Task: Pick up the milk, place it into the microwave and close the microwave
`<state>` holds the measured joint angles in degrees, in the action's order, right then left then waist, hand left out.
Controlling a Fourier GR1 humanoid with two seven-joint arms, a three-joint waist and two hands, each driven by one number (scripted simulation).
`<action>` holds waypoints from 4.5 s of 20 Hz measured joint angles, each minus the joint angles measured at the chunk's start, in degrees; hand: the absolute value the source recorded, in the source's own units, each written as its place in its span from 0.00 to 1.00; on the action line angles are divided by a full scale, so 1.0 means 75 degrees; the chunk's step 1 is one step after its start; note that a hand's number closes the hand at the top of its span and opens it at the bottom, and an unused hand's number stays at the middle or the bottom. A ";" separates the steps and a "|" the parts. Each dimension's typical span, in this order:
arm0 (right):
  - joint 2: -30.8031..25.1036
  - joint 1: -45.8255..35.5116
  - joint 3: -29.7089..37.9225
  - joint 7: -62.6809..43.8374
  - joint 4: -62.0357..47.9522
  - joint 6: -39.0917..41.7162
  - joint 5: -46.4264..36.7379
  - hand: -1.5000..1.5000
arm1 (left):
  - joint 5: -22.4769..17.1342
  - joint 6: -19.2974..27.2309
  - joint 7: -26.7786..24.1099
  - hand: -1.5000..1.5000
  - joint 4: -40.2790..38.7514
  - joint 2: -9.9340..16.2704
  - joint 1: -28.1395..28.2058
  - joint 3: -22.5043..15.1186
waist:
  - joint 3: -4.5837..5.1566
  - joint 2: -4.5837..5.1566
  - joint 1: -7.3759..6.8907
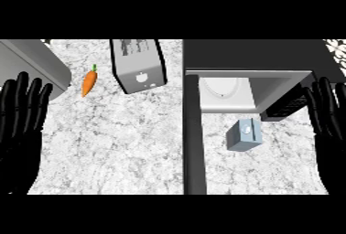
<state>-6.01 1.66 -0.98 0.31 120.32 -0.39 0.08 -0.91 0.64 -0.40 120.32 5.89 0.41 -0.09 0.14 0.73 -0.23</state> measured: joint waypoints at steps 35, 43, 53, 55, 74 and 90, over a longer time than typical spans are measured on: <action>0.0765 -0.0492 -0.2272 -0.0747 -0.0823 -0.1132 -0.0203 0.00 | -0.1439 -0.1475 -0.0535 0.00 0.1333 -0.0461 0.3428 -0.0024 | -0.0018 -0.0103 -0.0015; 0.0495 0.0075 -0.1473 0.0350 -0.1834 -0.0771 0.0284 0.00 | -0.1534 -0.1853 -0.0834 0.00 0.1545 -0.0531 0.4000 0.0138 | -0.0019 -0.0104 -0.0015; 0.0311 0.0434 -0.0805 0.1763 -0.3275 -0.0347 0.0361 0.00 | -0.1509 -0.2126 -0.1000 0.00 0.1560 -0.0683 0.4244 0.0228 | -0.0020 -0.0103 -0.0007; 0.0195 0.0418 -0.0619 0.2068 -0.3668 -0.0137 0.0446 0.00 | -0.1606 -0.2218 -0.1004 0.00 0.1544 -0.0652 0.4250 0.0345 | -0.0020 -0.0103 -0.0008; 0.0029 -0.0786 0.0244 0.4379 -0.7085 0.0489 0.0115 0.00 | -0.1734 -0.2521 -0.1005 0.00 0.1718 -0.0762 0.4572 0.0385 | -0.0020 -0.0100 -0.0031; -0.0572 -0.2221 0.1236 0.6231 -1.0870 0.0917 -0.0050 0.00 | -0.1932 -0.2682 -0.1028 0.00 0.1846 -0.0740 0.4735 0.0545 | -0.0015 -0.0098 -0.0093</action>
<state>-10.30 -14.99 8.29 47.04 38.80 6.49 -0.29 -15.40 -19.47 -8.12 134.16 0.34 35.93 4.00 0.02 -0.01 -0.93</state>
